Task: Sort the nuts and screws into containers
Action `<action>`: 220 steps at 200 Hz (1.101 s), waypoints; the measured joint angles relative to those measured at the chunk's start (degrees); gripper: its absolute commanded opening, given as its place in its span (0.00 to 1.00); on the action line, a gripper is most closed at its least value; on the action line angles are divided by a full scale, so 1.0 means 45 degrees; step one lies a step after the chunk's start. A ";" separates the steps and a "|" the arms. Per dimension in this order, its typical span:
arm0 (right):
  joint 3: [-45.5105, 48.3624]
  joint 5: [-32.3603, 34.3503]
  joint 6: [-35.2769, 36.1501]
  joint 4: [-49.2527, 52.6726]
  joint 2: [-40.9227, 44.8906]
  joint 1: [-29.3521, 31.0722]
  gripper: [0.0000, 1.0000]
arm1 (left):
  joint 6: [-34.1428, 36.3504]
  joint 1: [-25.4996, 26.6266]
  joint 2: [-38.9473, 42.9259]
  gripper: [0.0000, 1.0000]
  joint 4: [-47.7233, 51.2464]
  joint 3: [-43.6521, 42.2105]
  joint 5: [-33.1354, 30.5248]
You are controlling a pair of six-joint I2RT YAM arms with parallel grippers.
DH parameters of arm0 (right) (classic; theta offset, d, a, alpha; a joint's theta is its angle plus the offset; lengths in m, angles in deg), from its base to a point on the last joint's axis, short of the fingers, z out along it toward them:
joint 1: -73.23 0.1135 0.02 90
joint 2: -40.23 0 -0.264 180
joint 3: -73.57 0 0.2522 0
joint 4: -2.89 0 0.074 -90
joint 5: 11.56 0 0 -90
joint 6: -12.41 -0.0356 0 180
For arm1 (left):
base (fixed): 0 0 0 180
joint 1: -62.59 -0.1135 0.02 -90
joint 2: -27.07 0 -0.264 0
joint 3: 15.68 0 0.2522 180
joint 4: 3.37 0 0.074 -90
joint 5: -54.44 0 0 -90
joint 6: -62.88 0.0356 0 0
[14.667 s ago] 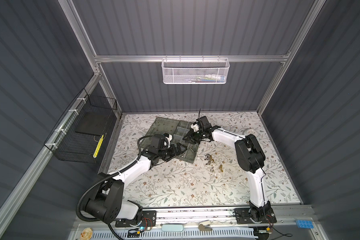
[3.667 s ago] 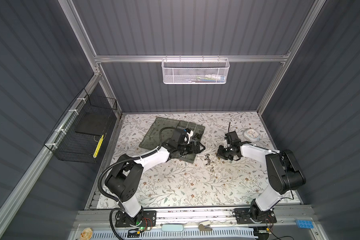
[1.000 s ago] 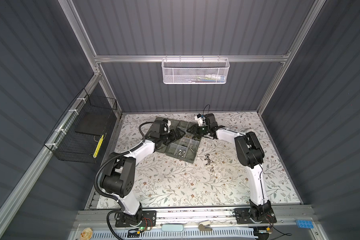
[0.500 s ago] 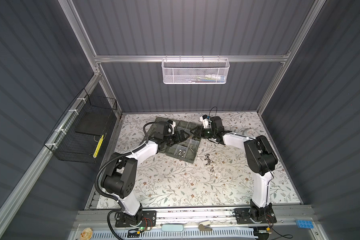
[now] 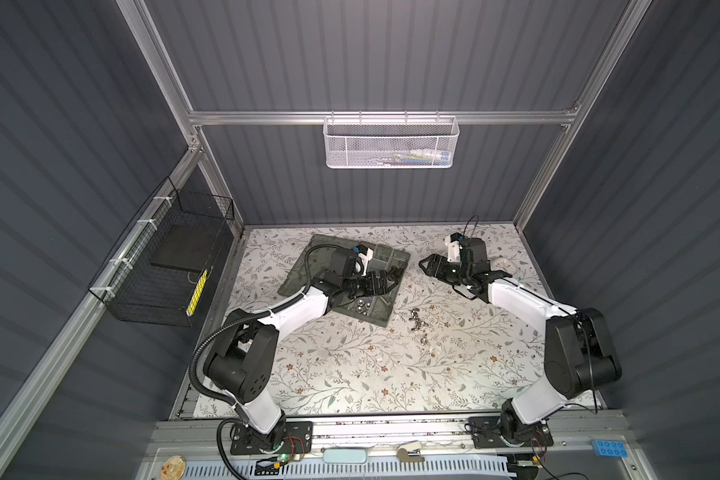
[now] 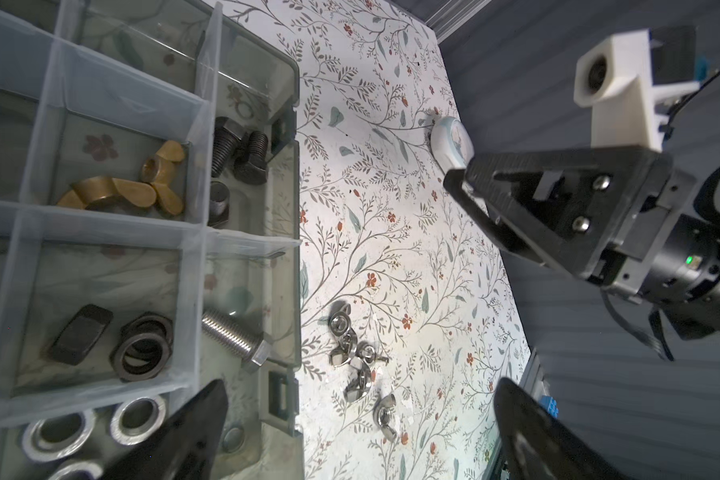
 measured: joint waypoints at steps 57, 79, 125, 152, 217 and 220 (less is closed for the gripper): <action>0.1957 0.0996 0.0248 0.3444 0.1219 0.0253 0.98 | -0.0627 0.0466 -0.0015 1.00 -0.0253 -0.0005 0.0228; 0.2176 0.1039 0.0165 0.3823 0.1175 0.0520 0.96 | -0.0913 0.0554 -0.0015 1.00 -0.0476 -0.0131 0.0330; 0.1919 0.0913 -0.0107 0.3764 0.0029 0.1219 0.80 | -0.1389 0.0607 -0.0015 1.00 -0.0670 -0.0403 0.0466; 0.1331 0.0792 -0.0311 0.3633 -0.0933 0.1608 0.75 | -0.1438 0.0607 -0.0015 1.00 -0.0670 -0.0413 0.0481; 0.0121 0.0568 -0.0588 0.3070 -0.2147 0.1928 0.62 | -0.1428 0.0612 -0.0015 1.00 -0.0651 -0.0413 0.0461; 0.0092 0.0549 -0.0646 0.3045 -0.2186 0.1938 0.61 | -0.1428 0.0612 -0.0015 1.00 -0.0651 -0.0413 0.0461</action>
